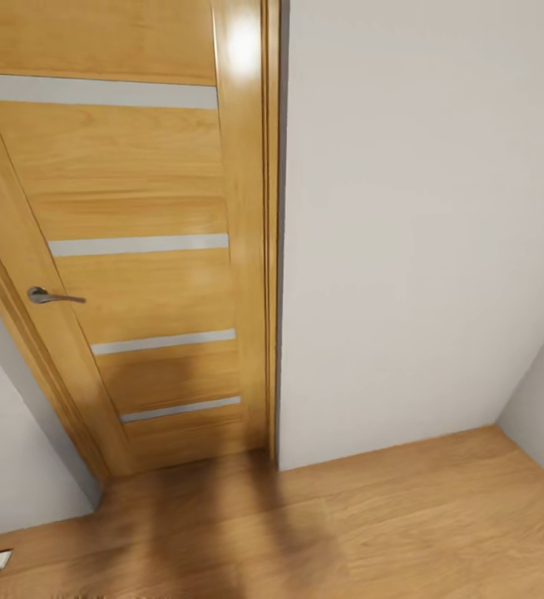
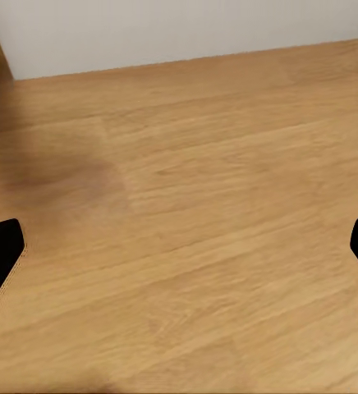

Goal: In the bedroom, organize the workspace by keeping the computer under the desk, ensuring the monitor is on the desk, placing the keyboard on the desk next to the monitor, placing the mouse on the desk next to the keyboard, moving the folder from the swivel chair onto the desk next to the mouse, stacking the notebook on top of the folder with the pen on top of the notebook, and positioning the swivel chair next to the desk.

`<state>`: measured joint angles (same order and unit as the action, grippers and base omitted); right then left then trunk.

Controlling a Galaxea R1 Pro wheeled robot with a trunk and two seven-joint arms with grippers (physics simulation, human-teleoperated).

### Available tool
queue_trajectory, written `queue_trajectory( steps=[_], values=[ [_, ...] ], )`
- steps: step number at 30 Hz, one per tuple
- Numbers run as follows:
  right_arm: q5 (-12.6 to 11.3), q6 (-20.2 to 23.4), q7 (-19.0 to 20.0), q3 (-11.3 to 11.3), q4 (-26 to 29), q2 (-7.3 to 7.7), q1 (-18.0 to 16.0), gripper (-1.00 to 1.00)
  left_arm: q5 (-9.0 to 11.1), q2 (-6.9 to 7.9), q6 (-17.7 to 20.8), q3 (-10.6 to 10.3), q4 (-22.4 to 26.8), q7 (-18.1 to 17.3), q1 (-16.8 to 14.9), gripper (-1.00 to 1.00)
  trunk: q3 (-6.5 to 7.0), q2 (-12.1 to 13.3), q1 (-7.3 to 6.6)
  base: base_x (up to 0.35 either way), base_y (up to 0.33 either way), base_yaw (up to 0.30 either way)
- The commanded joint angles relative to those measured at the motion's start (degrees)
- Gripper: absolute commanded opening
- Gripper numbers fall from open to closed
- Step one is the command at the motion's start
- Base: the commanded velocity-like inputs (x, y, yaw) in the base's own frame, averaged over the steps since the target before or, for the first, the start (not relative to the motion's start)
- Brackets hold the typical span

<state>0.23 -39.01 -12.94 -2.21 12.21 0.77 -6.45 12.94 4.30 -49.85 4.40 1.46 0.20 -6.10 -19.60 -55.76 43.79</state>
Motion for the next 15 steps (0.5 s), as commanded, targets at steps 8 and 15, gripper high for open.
queue_trajectory(
  steps=[8,15],
  values=[
    [0.1,-0.1,-0.3,-0.3,-0.1,-0.03,0.0,1.0,-0.4,0.01,-0.2,0.4,-0.1,0.1,-0.1,1.0,-0.07,0.0,0.0,0.0,0.0,0.276],
    [0.3,0.0,-0.3,-0.3,-0.1,-0.03,0.0,1.0,-0.4,-0.07,-0.1,0.4,-0.1,0.1,-0.1,1.0,-0.07,0.0,0.0,0.0,0.0,0.277]
  ],
)
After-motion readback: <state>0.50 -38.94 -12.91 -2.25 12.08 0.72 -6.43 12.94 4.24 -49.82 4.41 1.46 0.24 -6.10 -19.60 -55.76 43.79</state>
